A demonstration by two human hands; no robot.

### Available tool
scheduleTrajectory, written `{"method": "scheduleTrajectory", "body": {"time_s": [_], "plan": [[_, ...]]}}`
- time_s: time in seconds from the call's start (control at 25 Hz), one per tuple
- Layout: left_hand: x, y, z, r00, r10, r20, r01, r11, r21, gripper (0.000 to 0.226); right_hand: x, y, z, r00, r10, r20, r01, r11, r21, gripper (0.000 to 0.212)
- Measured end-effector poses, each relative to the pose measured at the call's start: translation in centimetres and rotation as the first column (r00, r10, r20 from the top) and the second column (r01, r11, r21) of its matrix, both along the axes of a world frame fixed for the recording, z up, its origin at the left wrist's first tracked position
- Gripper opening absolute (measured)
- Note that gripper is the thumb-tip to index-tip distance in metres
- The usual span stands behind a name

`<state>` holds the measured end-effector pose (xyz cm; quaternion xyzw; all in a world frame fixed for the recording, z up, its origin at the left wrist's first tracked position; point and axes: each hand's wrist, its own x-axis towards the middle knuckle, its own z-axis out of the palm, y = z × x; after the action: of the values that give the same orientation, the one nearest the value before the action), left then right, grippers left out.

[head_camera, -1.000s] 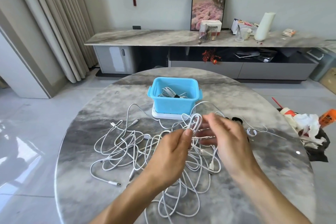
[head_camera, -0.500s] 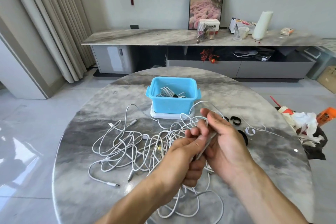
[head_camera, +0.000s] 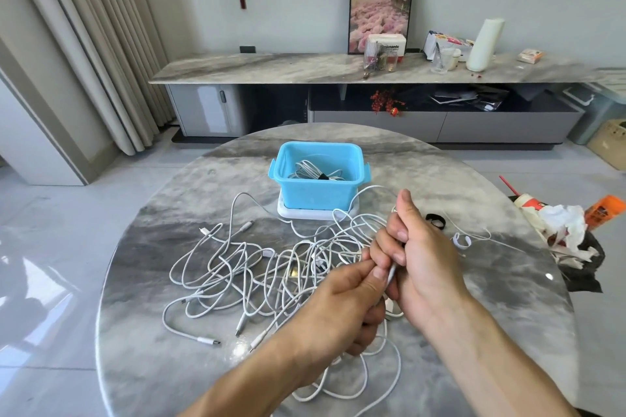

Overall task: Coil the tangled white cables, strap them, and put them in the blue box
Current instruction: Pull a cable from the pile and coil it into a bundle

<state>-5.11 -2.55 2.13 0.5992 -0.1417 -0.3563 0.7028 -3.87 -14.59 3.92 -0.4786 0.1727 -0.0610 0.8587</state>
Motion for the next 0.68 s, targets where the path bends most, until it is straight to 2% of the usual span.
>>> {"method": "scheduleTrajectory", "body": {"time_s": [0.12,0.24,0.32,0.4,0.52,0.6,0.68], "plan": [[0.6,-0.5,0.3,1.000,-0.018,-0.019,0.018,1.000,0.023,0.034,0.5,-0.7,0.0,0.998,-0.051,-0.034,0.050,0.998,-0.048,0.054],[0.9,-1.1,-0.4,0.988,0.011,0.156,-0.025,0.996,0.086,0.035,0.9,-1.4,-0.4,0.996,-0.094,0.006,0.094,0.995,-0.045,0.053],[1.1,-0.8,-0.6,0.964,0.083,0.252,-0.110,0.989,0.095,0.032,0.8,-1.3,-0.5,0.998,0.039,0.050,-0.039,0.999,0.006,0.047],[1.8,0.1,-0.3,0.939,0.185,0.292,-0.201,0.979,0.027,0.034,0.5,-0.9,-0.9,0.944,0.325,0.051,-0.325,0.946,-0.022,0.048],[3.2,1.7,1.5,0.902,0.389,0.186,-0.358,0.916,-0.181,0.035,-0.1,-0.4,-1.2,0.754,0.656,-0.017,-0.637,0.725,-0.261,0.039],[3.9,2.6,2.6,0.859,0.503,0.090,-0.473,0.850,-0.233,0.033,-0.3,-0.6,-1.1,0.682,0.713,-0.164,-0.696,0.563,-0.446,0.034],[4.6,3.5,3.1,0.828,0.561,-0.025,-0.546,0.794,-0.268,0.032,-0.4,-1.9,-0.8,0.631,0.688,-0.359,-0.706,0.316,-0.634,0.036]]}}
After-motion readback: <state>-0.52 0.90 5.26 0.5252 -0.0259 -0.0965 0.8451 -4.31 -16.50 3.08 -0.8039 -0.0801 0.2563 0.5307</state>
